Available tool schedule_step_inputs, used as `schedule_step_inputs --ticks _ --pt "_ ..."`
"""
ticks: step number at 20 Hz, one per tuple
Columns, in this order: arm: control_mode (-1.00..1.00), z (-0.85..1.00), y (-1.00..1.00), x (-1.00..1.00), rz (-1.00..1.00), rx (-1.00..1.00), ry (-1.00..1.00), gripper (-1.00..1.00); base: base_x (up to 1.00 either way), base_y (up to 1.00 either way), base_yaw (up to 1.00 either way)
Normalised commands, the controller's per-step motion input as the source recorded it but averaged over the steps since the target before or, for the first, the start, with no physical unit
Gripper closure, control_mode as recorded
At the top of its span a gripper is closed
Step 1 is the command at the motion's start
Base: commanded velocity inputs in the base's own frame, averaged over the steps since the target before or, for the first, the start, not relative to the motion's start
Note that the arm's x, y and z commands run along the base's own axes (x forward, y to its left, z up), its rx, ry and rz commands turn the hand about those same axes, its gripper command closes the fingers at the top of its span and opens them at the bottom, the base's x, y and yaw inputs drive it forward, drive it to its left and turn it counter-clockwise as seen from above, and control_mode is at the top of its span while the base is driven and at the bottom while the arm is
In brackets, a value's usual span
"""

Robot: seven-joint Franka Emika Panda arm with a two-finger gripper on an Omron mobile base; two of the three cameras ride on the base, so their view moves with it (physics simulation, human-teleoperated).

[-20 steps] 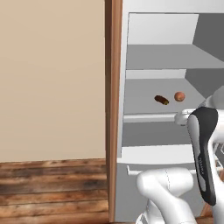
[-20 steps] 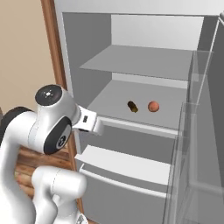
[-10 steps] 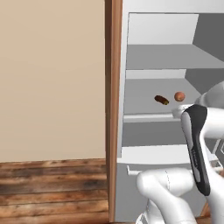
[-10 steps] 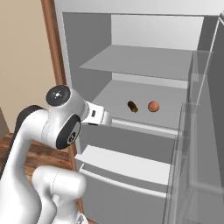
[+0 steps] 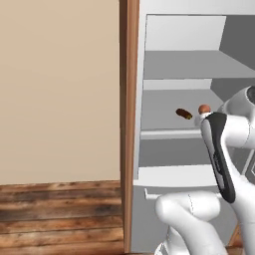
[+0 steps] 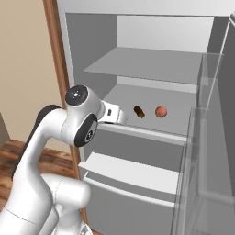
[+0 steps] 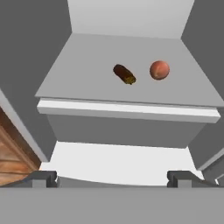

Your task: Gather the onion and sweet potato from the fridge and place them on a tray on the dining counter. Then gather the chicken drumstick and fish from the fridge and place them on the other tray.

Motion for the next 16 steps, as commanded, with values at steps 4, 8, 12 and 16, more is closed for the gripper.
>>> schedule_step_inputs --ticks 4,8,12,16 --pt "-1.0 -0.01 -0.27 0.51 0.0 0.0 -0.03 -1.0 0.0 0.0 0.0" --pt "-1.0 -0.08 -0.18 0.51 0.0 0.0 0.0 -1.0 0.0 0.0 0.0" --pt "-1.0 -0.16 -0.15 0.47 0.0 0.0 0.0 -1.0 0.0 0.0 0.0" --pt "-1.0 -0.22 -0.09 0.47 0.0 0.0 0.0 -1.0 0.0 0.0 0.0"
